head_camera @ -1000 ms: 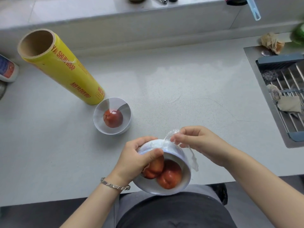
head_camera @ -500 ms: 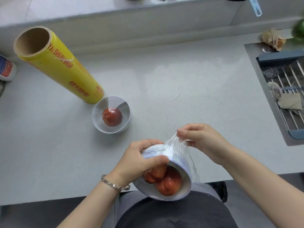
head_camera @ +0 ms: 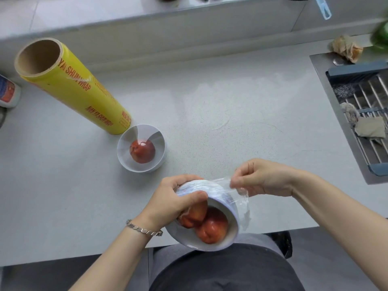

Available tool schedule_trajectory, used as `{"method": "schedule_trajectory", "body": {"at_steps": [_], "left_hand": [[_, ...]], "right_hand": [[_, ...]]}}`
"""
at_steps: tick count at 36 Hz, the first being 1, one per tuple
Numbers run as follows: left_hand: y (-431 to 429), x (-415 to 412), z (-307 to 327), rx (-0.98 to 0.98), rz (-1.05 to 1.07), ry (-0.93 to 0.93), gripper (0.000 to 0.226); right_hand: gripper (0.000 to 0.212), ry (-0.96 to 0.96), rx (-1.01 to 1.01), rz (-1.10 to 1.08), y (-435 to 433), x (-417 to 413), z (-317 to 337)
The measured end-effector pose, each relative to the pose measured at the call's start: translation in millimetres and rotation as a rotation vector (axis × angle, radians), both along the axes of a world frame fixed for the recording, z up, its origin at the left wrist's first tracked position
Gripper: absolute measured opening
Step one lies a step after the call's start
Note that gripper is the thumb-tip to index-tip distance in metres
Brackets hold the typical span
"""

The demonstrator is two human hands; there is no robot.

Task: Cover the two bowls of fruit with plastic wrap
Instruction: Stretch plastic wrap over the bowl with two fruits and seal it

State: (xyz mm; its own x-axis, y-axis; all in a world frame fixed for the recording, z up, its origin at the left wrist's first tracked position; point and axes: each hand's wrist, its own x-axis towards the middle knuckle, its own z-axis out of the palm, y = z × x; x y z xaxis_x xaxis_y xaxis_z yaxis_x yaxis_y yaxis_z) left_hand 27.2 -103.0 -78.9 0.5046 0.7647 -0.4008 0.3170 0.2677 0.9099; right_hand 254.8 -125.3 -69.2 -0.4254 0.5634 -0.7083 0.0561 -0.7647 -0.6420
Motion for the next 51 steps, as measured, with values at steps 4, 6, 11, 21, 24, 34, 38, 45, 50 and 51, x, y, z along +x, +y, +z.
{"method": "schedule_trajectory", "body": {"at_steps": [4, 6, 11, 21, 24, 34, 38, 45, 50, 51], "left_hand": [[0, -2, -1, -0.003, -0.019, 0.028, 0.030], [-1, -2, -2, -0.018, -0.031, 0.024, 0.034], [-3, 0, 0, -0.042, -0.067, -0.022, 0.025], [4, 5, 6, 0.014, -0.060, -0.078, 0.043], [2, 4, 6, 0.055, -0.017, -0.099, 0.062], [-3, 2, 9, 0.135, 0.023, -0.089, 0.066], [-3, 2, 12, 0.128, 0.023, -0.103, 0.062], [3, 1, 14, 0.161, 0.073, -0.073, 0.044], [4, 3, 10, 0.151, 0.092, -0.046, 0.044], [4, 4, 11, 0.148, 0.095, -0.048, 0.044]], "right_hand": [[0.021, 0.166, 0.035, -0.273, -2, -5, -7], [0.013, 0.261, 0.046, -0.345, -4, -12, -7], [0.054, 0.651, -0.137, -0.629, -10, -31, -13], [0.014, 0.272, -0.213, -0.875, -6, -51, -8], [0.014, 0.125, -0.177, -0.812, -8, -53, -6], [0.023, -0.109, -0.143, -0.489, -12, -45, 0], [0.022, -0.306, -0.073, -0.362, -14, -39, -1], [0.016, -0.494, 0.503, -0.595, -19, -13, 28], [0.051, -0.474, 0.869, -0.050, -35, -32, 52], [0.063, -0.495, 0.848, 0.027, -36, -35, 47]]}}
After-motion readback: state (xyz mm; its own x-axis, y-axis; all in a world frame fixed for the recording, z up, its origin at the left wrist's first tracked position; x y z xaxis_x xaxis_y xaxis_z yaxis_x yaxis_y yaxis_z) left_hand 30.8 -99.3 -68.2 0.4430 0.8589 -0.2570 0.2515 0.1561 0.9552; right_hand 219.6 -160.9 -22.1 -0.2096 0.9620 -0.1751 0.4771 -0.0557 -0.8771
